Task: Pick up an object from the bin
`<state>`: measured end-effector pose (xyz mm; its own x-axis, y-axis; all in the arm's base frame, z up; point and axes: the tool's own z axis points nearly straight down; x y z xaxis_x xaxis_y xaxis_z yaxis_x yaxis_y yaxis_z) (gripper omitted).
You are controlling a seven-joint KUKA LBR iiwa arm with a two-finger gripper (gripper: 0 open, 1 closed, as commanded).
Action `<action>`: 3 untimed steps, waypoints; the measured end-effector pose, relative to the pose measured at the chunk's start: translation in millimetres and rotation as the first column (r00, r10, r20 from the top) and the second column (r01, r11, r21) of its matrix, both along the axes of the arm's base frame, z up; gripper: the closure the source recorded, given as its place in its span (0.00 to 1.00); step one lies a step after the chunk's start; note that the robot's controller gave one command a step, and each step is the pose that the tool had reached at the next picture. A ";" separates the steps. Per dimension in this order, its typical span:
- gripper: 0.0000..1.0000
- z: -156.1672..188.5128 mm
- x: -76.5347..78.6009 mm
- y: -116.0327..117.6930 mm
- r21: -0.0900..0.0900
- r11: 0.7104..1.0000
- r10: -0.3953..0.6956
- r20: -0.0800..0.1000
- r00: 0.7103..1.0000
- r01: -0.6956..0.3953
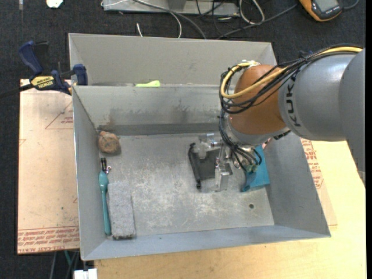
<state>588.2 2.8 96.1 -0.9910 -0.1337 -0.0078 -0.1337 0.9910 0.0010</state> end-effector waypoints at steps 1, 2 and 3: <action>0.00 -18.6 3.5 -7.9 0.001 0.995 -0.104 -0.001 0.995 0.104; 1.00 -25.0 -8.2 -16.2 0.001 0.978 -0.207 -0.005 0.978 0.207; 1.00 -25.0 -8.2 -16.2 0.001 0.978 -0.207 -0.004 0.978 0.207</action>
Offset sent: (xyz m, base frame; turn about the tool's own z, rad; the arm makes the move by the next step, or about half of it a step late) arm -0.0091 -0.0169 -0.0261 0.2110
